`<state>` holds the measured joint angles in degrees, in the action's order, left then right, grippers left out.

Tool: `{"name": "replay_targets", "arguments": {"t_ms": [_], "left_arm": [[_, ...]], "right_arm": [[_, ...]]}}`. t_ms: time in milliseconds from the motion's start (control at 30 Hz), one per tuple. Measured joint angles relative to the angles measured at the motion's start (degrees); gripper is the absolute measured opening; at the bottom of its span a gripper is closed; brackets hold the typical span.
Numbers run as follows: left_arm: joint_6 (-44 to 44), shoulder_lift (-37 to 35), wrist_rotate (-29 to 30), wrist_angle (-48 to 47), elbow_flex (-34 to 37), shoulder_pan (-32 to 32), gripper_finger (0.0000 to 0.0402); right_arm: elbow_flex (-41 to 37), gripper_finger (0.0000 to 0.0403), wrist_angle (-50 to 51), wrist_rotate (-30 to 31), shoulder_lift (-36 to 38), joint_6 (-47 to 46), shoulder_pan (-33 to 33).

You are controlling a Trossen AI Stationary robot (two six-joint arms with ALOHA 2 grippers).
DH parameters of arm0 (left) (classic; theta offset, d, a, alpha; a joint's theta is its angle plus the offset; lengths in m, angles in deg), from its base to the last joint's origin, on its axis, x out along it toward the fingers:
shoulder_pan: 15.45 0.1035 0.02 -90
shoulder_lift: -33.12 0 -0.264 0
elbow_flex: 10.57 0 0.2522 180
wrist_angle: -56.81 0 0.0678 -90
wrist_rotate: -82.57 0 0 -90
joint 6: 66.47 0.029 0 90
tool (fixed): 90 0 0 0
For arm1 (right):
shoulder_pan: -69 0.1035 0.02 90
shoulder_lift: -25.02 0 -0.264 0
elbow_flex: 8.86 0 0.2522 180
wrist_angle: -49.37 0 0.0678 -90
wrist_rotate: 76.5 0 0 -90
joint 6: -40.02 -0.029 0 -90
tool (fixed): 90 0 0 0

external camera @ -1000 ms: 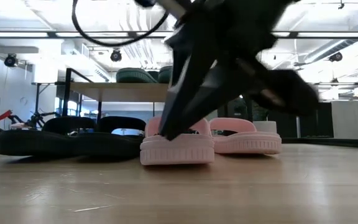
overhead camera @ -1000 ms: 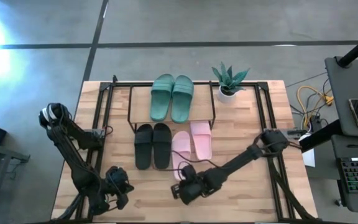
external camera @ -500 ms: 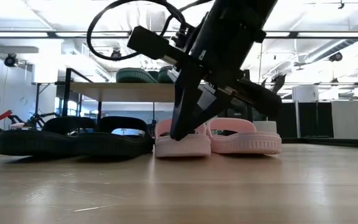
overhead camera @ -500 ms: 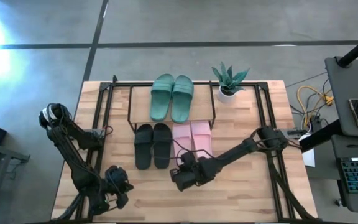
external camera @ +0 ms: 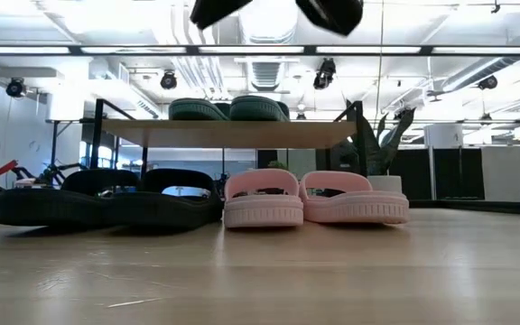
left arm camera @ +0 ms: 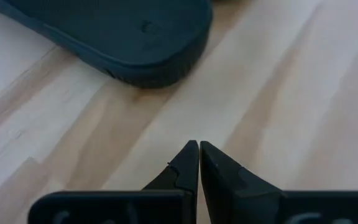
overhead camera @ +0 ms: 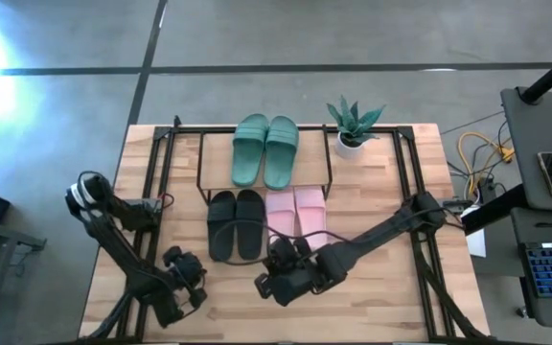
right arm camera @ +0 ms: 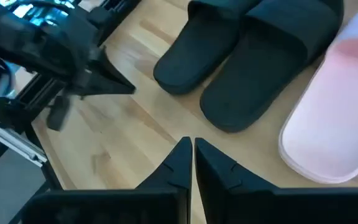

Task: Pick and place slides into the shelf
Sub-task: Adjust the black and pink slides under the shelf

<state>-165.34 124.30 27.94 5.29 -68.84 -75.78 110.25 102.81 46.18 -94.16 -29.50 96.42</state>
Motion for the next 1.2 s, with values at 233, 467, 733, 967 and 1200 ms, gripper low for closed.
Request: {"name": "replay_targets", "arguments": {"t_ms": [233, 467, 733, 967, 1200], "left_arm": [[0.2, 2.2, 3.1, 0.4, 0.0, 5.2, 0.0001], [10.7, 2.2, 3.6, 6.1, 1.9, 12.5, 0.0001], [22.8, 0.2, -0.5, 8.1, 4.3, 20.9, 0.0001], [22.9, -1.9, -0.8, 8.3, 7.3, 24.4, 0.0001], [23.0, -2.6, -2.3, 7.2, 7.9, 24.3, 0.0001]], "right_arm": [[4.1, 0.0013, 6.0, 0.5, -0.1, -0.5, 1.8], [3.4, 0.0013, 7.2, 0.5, -0.2, -4.3, 2.5], [3.1, 0.0013, 8.0, 0.5, -0.2, -5.5, 3.8], [3.1, 0.0013, 8.3, 1.9, -0.2, -5.8, 4.6], [3.1, 0.0013, 20.9, 0.1, -0.2, -15.8, 7.0]]}}
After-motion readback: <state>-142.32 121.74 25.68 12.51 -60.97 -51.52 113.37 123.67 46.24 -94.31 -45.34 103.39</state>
